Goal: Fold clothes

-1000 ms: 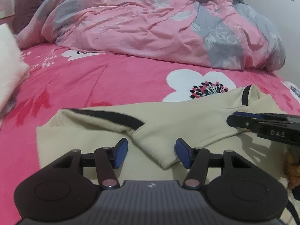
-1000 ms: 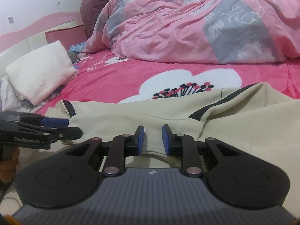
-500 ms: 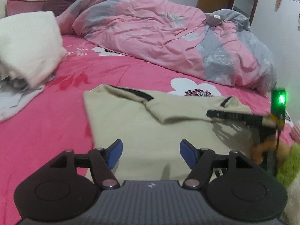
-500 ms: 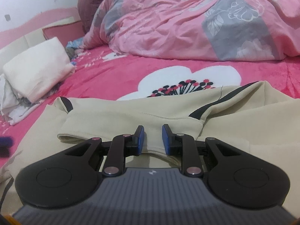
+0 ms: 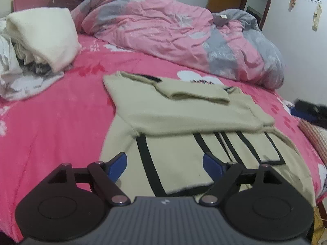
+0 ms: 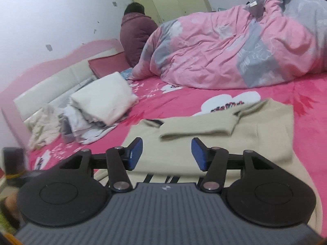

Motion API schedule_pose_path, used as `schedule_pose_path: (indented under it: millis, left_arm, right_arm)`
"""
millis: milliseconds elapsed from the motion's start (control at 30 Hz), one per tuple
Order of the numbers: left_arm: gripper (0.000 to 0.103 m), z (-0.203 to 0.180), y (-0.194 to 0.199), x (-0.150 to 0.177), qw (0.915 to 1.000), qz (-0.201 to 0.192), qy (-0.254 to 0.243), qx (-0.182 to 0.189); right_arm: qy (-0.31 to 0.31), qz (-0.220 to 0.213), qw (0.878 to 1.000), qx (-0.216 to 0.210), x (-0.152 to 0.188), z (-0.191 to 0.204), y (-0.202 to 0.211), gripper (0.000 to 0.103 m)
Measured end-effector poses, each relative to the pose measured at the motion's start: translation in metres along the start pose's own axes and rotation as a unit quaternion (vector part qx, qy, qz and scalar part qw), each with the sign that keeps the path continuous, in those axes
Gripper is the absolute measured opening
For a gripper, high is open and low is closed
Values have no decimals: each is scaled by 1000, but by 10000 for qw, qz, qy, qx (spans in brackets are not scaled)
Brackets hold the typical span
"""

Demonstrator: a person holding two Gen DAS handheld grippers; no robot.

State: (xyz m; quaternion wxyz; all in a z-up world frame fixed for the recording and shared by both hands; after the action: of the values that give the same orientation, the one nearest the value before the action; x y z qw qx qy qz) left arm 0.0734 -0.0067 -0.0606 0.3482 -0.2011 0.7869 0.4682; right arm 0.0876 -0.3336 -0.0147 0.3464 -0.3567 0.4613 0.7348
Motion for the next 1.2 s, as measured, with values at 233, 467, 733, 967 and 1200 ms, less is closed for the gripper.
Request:
schedule_pose_path:
  millis: [233, 467, 733, 967, 1200]
  left_arm:
    - [85, -11, -5, 34, 9991, 341, -174, -201]
    - [91, -21, -5, 58, 9962, 391, -568, -538]
    - [92, -16, 25, 80, 9960, 176, -657, -580]
    - [92, -2, 60, 102, 9968, -10, -577, -550]
    - [82, 18, 76, 120, 9989, -1, -221, -404]
  right_arm:
    - [-297, 256, 9952, 896, 85, 14, 33, 56]
    - [732, 542, 9795, 1798, 142, 49, 15, 58]
    - [1019, 578, 9720, 2037, 143, 49, 5, 79]
    - [905, 534, 9738, 2016, 146, 47, 6, 79]
    - [883, 543, 9740, 2017, 145, 47, 6, 80]
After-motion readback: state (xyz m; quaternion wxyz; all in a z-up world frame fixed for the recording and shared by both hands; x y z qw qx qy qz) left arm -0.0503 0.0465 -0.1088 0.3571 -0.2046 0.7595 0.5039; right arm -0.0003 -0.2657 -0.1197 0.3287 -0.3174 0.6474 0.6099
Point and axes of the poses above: each gripper's, at about its wrist camera, not at the fingertips, and y roughly against the way its jaws point, z to its left, x to its underside, the point moved 3 cm from there along -y, roughly the way its jaws point, and after that the axes turned 10 degrees about x, right-handed, at the moved point
